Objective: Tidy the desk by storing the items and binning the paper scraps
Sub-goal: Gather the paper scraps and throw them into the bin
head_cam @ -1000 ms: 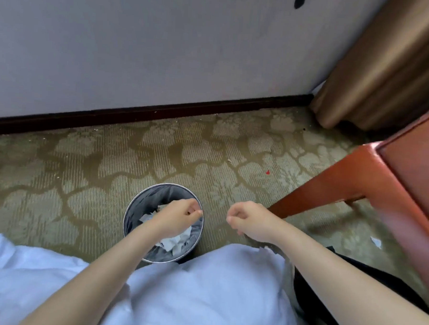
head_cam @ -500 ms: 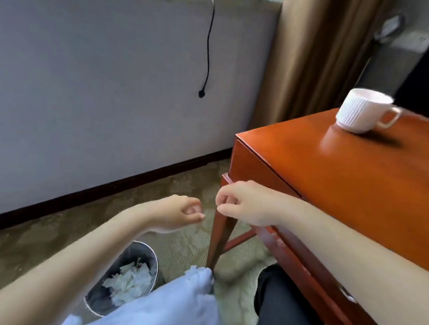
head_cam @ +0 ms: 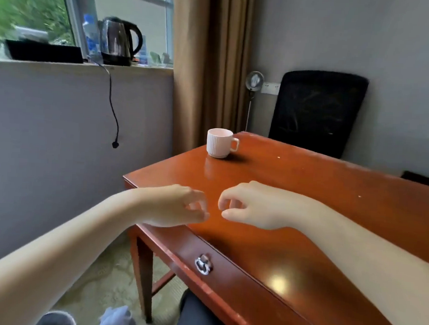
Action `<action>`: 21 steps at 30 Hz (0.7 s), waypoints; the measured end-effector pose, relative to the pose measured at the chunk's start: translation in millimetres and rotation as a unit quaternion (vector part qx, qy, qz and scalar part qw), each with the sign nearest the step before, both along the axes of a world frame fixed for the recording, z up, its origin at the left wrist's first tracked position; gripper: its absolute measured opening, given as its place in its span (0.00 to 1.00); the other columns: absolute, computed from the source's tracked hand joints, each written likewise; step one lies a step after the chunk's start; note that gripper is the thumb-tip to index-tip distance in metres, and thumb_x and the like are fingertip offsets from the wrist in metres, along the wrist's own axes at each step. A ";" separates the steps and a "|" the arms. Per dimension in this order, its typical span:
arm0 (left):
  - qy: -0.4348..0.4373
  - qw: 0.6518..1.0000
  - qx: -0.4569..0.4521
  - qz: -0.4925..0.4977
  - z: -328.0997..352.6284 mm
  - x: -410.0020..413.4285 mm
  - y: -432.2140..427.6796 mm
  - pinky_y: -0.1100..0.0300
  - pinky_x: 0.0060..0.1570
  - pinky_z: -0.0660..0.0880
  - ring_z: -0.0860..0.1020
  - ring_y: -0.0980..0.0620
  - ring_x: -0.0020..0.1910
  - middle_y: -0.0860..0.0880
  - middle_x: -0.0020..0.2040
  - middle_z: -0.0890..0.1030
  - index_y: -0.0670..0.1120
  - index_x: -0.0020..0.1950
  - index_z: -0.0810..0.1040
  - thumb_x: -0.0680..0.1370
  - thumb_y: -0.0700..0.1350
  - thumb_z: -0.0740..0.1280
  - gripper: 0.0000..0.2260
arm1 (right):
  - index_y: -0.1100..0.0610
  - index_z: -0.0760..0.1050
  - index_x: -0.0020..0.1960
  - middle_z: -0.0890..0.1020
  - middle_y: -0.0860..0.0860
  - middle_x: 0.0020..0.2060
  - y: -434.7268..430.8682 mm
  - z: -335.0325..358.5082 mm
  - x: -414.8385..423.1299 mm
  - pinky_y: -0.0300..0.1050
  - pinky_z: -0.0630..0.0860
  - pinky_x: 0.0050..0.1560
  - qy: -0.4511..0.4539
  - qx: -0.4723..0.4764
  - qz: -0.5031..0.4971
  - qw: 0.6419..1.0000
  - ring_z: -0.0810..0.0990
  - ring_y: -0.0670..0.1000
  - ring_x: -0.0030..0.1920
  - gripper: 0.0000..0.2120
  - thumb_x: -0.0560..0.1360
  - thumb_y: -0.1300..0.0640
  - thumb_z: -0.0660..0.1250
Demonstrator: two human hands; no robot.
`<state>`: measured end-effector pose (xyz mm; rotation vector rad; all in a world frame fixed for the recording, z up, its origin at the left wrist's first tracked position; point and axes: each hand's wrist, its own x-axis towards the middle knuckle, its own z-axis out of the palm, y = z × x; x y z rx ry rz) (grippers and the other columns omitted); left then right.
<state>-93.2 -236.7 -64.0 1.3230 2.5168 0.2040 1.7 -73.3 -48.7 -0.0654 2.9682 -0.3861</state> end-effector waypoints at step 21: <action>0.025 0.974 0.099 -0.203 -74.6 201.4 233.2 0.52 0.73 0.51 0.53 0.50 0.76 0.49 0.78 0.53 0.49 0.77 0.46 0.78 0.61 0.56 0.33 | 0.43 0.54 0.75 0.52 0.46 0.77 151.0 -76.6 266.9 0.53 0.47 0.74 0.112 0.054 -0.378 0.917 0.43 0.48 0.77 0.24 0.80 0.45 0.53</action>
